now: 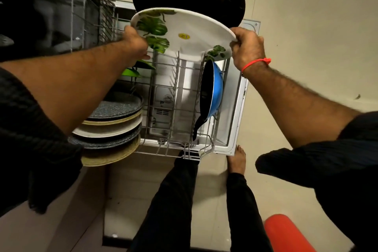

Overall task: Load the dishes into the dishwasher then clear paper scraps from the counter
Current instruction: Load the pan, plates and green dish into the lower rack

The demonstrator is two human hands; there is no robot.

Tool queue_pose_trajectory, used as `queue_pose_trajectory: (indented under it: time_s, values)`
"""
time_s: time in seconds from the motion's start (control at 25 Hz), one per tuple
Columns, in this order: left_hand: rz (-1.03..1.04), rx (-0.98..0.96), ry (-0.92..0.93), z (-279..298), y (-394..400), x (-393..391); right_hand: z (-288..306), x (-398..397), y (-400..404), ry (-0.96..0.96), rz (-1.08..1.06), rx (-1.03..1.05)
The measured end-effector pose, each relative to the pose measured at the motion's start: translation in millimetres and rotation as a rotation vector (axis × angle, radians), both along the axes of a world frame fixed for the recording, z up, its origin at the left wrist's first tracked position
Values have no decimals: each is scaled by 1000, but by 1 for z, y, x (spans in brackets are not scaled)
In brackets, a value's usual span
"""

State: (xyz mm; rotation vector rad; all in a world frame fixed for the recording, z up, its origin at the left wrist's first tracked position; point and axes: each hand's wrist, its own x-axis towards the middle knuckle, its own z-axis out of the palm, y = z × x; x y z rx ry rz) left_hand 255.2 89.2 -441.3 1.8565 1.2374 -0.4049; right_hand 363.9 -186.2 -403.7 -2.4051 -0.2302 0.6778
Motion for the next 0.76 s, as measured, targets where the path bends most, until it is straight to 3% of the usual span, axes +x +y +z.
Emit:
queue_pose_trajectory:
  time_s: [0.2,0.48,0.76]
  values:
    - [60,0,-38,24,-24,-10,19,-9,-8,8,-3,20]
    - [-98,161,-162,98,-89,-58,78,-36,-14,39,74,116]
    - [16,262,-316,233,-179,-164,196,-117,-43,111,308,219]
